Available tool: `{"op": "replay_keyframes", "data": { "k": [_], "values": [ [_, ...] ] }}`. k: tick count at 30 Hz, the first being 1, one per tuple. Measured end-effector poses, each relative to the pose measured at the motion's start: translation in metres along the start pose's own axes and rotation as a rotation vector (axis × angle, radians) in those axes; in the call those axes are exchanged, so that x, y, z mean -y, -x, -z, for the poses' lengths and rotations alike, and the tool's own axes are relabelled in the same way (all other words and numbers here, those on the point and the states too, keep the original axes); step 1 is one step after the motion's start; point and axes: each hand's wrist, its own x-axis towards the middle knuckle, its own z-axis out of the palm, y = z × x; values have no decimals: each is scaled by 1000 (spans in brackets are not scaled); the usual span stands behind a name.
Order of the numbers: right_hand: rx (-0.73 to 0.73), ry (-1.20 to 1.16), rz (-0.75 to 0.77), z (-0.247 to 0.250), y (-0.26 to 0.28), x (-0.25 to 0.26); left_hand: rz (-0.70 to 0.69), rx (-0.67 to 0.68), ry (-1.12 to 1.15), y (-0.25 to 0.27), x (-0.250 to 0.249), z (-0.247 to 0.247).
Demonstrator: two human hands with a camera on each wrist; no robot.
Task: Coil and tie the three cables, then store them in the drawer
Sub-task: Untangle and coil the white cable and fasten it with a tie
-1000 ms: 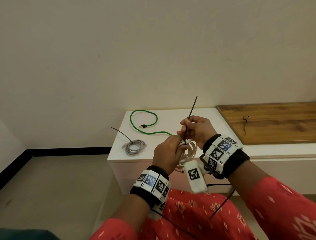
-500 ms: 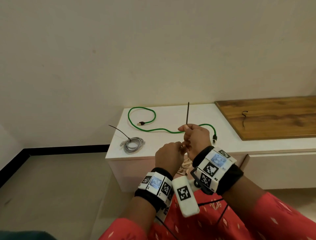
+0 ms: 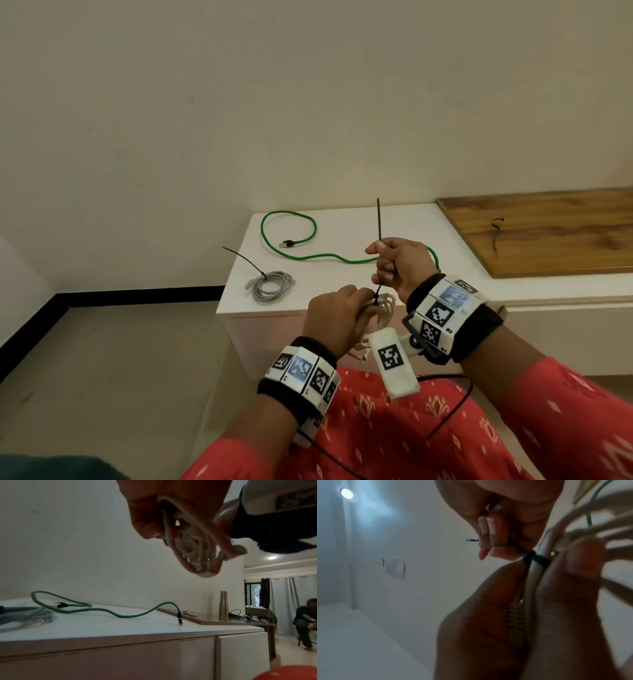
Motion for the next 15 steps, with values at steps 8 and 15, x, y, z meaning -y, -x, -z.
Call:
{"op": "replay_keyframes", "data": {
  "k": [8, 15],
  "values": [
    [12, 20, 101, -12, 20, -14, 288, 130, 13, -13, -7, 6],
    [17, -31, 168, -12, 30, -34, 346, 146, 146, -15, 0, 1]
  ]
}}
